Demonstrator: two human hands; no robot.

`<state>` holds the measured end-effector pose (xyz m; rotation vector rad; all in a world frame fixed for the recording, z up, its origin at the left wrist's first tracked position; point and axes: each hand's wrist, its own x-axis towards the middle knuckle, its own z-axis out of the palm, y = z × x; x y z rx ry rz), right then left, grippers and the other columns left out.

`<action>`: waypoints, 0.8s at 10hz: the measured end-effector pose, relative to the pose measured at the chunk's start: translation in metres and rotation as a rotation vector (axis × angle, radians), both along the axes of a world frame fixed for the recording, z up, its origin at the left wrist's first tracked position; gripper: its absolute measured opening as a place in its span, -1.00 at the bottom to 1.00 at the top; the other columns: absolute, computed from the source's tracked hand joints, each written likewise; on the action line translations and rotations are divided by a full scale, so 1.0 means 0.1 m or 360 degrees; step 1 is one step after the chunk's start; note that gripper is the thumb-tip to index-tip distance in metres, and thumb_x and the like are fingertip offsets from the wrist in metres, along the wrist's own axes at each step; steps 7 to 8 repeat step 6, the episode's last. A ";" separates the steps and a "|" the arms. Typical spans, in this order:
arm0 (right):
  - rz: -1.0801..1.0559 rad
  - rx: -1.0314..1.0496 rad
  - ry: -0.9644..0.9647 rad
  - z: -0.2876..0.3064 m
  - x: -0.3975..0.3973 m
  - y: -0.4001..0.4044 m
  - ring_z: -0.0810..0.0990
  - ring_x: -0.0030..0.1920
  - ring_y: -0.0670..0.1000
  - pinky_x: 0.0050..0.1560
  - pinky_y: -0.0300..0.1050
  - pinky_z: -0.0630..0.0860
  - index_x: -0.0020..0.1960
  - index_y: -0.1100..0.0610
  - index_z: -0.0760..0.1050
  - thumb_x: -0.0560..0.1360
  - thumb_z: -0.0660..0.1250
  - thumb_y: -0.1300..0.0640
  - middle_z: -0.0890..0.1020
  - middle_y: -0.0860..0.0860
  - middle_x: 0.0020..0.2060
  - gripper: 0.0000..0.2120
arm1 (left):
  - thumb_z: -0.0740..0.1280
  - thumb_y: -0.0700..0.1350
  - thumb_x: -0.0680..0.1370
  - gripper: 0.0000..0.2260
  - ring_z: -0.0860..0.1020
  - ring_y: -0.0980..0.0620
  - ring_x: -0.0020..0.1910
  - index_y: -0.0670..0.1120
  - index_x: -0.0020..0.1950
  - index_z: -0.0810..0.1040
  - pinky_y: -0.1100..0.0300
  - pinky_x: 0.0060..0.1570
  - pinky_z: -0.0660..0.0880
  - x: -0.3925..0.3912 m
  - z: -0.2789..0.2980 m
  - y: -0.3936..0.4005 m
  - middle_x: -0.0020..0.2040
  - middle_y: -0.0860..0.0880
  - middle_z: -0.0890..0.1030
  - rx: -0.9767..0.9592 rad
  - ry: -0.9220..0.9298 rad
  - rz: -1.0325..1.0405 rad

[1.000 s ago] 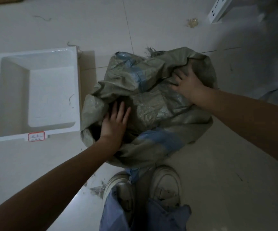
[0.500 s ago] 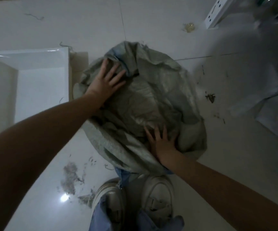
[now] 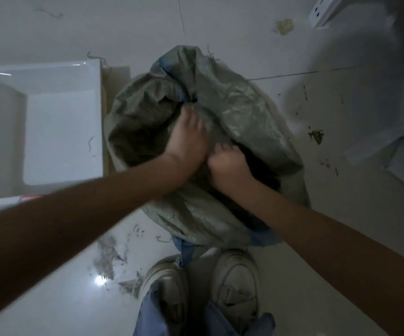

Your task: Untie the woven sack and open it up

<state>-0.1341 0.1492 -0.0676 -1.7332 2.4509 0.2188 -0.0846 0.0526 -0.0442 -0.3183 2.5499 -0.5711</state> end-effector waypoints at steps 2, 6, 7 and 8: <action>-0.0144 0.0700 -0.0160 -0.20 -0.54 -0.20 -0.25 0.53 0.21 0.37 0.48 -0.16 0.54 0.00 -0.27 0.26 0.39 -0.34 -0.19 0.12 0.55 0.15 | 0.08 0.46 0.38 -0.01 -0.19 -0.33 0.51 -0.08 0.52 -0.32 -0.42 0.36 -0.11 0.37 -0.52 0.19 0.55 -0.23 -0.26 0.0644 0.0034 0.0877; -0.0162 0.0821 -0.0069 -0.17 -0.80 -0.17 -0.25 0.53 0.21 0.40 0.42 -0.19 0.54 -0.01 -0.30 0.25 0.33 -0.42 -0.21 0.18 0.54 0.17 | 0.05 0.42 0.44 -0.12 -0.16 -0.13 0.56 -0.03 0.55 -0.20 -0.16 0.49 -0.10 0.52 -0.45 -0.47 0.58 -0.15 -0.17 0.0604 -0.0042 0.0418; -0.0162 0.0821 -0.0069 -0.17 -0.80 -0.17 -0.25 0.53 0.21 0.40 0.42 -0.19 0.54 -0.01 -0.30 0.25 0.33 -0.42 -0.21 0.18 0.54 0.17 | 0.05 0.42 0.44 -0.12 -0.16 -0.13 0.56 -0.03 0.55 -0.20 -0.16 0.49 -0.10 0.52 -0.45 -0.47 0.58 -0.15 -0.17 0.0604 -0.0042 0.0418; -0.0162 0.0821 -0.0069 -0.17 -0.80 -0.17 -0.25 0.53 0.21 0.40 0.42 -0.19 0.54 -0.01 -0.30 0.25 0.33 -0.42 -0.21 0.18 0.54 0.17 | 0.05 0.42 0.44 -0.12 -0.16 -0.13 0.56 -0.03 0.55 -0.20 -0.16 0.49 -0.10 0.52 -0.45 -0.47 0.58 -0.15 -0.17 0.0604 -0.0042 0.0418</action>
